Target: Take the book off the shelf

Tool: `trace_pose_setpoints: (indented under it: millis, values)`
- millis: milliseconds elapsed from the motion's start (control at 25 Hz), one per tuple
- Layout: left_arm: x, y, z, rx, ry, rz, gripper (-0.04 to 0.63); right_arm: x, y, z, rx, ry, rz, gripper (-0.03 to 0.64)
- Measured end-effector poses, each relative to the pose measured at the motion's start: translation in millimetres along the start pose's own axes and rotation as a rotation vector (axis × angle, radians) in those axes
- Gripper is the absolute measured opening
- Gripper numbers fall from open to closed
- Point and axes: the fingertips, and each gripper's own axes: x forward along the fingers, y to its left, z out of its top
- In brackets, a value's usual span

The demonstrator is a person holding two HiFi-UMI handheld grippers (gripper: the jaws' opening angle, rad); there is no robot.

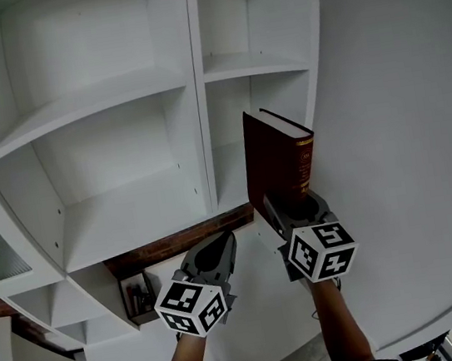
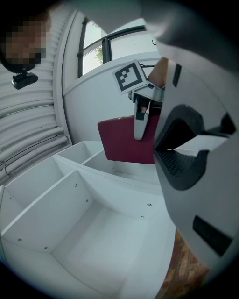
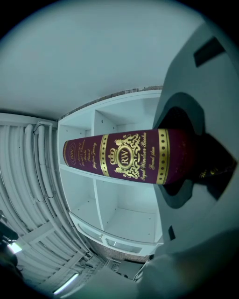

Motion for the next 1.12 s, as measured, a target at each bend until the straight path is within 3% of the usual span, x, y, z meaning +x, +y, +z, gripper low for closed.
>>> trace_pose_setpoints:
  millis: [1120]
  values:
    - [-62, -1, 1, -0.028, 0.02, -0.114, 0.017, -37, 62, -20, -0.007, 0.032, -0.089, 0.235]
